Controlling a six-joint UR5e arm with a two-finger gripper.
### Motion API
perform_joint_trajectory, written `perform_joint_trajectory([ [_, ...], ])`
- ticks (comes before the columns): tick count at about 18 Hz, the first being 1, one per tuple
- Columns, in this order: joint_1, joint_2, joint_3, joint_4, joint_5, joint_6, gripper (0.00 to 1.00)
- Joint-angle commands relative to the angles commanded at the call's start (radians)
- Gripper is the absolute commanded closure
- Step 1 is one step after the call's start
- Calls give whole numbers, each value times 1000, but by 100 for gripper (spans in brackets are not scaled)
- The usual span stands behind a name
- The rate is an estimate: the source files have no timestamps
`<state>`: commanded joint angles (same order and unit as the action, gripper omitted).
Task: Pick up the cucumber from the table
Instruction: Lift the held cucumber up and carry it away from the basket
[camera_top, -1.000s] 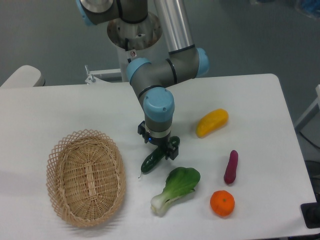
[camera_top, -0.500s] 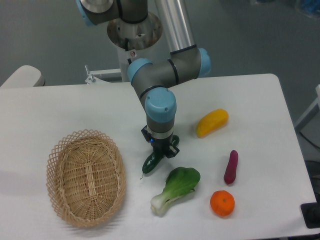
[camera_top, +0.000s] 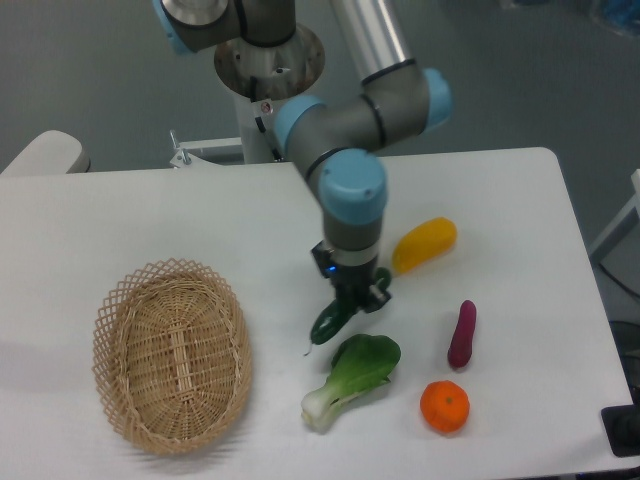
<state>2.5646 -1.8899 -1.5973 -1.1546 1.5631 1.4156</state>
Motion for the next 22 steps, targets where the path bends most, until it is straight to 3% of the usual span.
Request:
perform_joint_trajectory([
  [3,55,0,130,-164,-6,74,87],
  [5,94,-3,189,-223,-18,135,87],
  [10,209,0,209,-228,-63,312,87],
  [22,236,-2,224,-217,-69,332,87],
])
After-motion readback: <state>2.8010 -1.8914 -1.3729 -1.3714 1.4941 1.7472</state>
